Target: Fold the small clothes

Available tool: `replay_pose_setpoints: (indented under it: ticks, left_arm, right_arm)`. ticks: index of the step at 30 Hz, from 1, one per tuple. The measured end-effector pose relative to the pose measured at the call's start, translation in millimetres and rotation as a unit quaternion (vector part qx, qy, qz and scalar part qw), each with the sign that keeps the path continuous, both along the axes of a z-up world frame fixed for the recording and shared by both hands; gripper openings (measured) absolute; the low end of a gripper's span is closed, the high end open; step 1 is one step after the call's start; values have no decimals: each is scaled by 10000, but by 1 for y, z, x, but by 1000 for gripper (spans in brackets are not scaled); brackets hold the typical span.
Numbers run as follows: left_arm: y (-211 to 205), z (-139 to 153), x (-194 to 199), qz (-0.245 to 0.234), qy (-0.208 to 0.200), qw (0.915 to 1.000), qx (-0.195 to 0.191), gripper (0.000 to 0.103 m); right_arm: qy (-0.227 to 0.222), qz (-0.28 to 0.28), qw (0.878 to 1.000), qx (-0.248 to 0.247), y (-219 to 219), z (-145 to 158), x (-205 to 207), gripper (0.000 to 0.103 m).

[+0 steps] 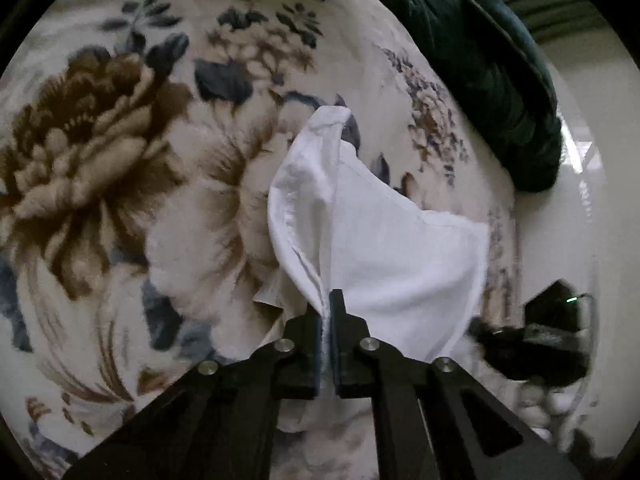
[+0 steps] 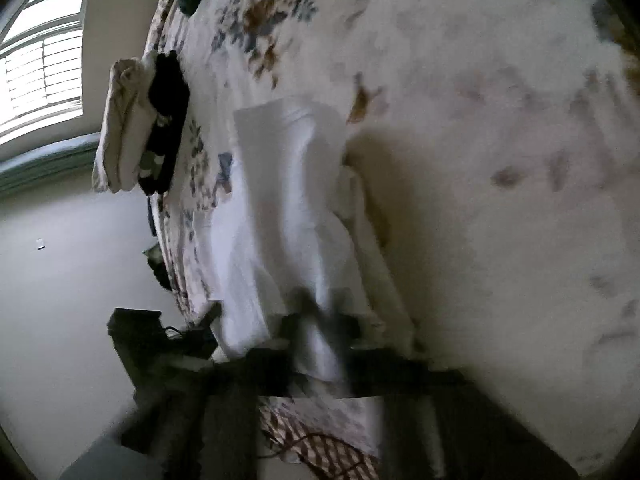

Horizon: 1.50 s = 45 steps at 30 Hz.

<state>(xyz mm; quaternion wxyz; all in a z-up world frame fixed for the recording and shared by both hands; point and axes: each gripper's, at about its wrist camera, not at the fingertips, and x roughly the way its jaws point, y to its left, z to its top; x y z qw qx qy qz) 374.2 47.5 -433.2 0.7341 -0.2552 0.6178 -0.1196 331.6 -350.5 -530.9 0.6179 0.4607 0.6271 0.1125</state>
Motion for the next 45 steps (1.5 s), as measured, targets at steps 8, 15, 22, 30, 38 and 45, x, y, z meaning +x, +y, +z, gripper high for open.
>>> replay_pose_setpoints:
  ticks: [8,15,22,30,38,45]
  left_arm:
    - [25,-4,6,147,-21,9999,-71,3]
    - [32,3,-23,138,175,9985,-493,34]
    - [8,-16,-44,-221,162,9996,-107,21]
    - [12,-9,-41,-691,24,9930,960,1]
    - [55,-2,-24,-64,239,9996,135,25]
    - [40,-17,39,267,32,9983,-522,52]
  right_arm:
    - [-69,160,9974,-697,3,18,11,2]
    - [25,388,9980,-493,-8,25,-12,44]
    - [151,1274,9901,-569,25,1,-31,39]
    - [2,1711,9707,-1686,31,21,-29,4]
    - [311,1387,9813,-1301,7,26,-24,39]
    - [263,-248,9988,-344,-41,5,0,46]
